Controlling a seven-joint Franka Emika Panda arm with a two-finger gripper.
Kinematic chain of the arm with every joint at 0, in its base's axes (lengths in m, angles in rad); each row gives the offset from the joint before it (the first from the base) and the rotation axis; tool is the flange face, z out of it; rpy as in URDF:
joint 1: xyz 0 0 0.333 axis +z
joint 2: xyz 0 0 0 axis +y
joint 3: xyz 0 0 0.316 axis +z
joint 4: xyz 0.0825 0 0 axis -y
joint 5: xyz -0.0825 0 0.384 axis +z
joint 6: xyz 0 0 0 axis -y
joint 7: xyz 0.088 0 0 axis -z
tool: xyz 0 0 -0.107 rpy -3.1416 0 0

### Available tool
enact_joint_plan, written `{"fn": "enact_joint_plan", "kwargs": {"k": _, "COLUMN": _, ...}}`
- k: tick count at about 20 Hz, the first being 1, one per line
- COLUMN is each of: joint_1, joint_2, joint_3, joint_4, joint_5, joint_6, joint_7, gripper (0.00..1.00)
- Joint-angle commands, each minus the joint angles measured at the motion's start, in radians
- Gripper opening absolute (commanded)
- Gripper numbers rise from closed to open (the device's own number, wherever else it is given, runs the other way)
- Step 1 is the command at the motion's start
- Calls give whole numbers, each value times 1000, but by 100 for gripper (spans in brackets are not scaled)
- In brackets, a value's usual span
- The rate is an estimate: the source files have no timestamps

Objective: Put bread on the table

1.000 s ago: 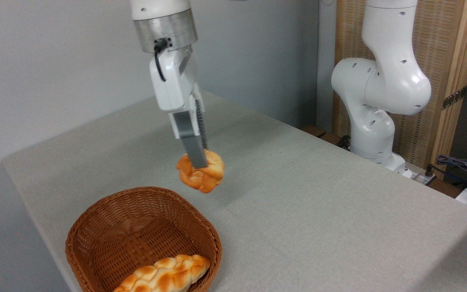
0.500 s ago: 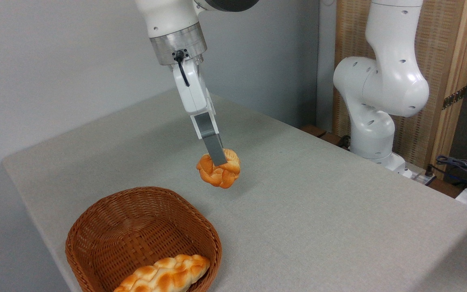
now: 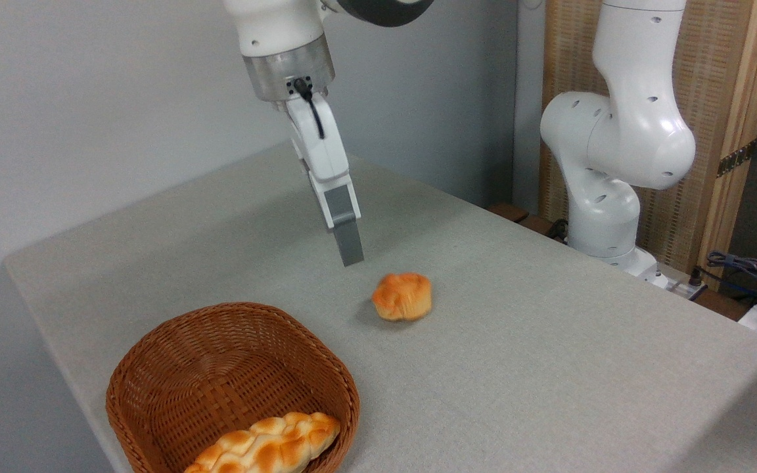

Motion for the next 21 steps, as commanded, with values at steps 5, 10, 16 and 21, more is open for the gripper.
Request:
{"fn": "enact_joint_plan", "kwargs": {"k": 5, "joint_1": -6, "joint_2": 77, "joint_3": 71, "joint_4": 205, "joint_5": -95, "joint_6": -10, "joint_7": -325, "gripper": 100}}
{"fn": "enact_joint_plan", "kwargs": {"k": 10, "joint_1": 103, "joint_2": 120, "joint_3": 12, "joint_4": 294, "joint_5": -98, "joint_6": -47, "joint_7": -336, "gripper": 100}}
{"fn": "enact_joint_plan", "kwargs": {"k": 16, "joint_1": 103, "joint_2": 143, "joint_3": 13, "joint_4": 323, "joint_5": -83, "joint_6": -65, "joint_7": -329, "gripper": 100}}
{"fn": "enact_joint_plan", "kwargs": {"k": 21, "joint_1": 103, "joint_2": 143, "joint_3": 13, "joint_4": 323, "joint_5": -81, "joint_6": -85, "joint_7": -316, "gripper": 100}}
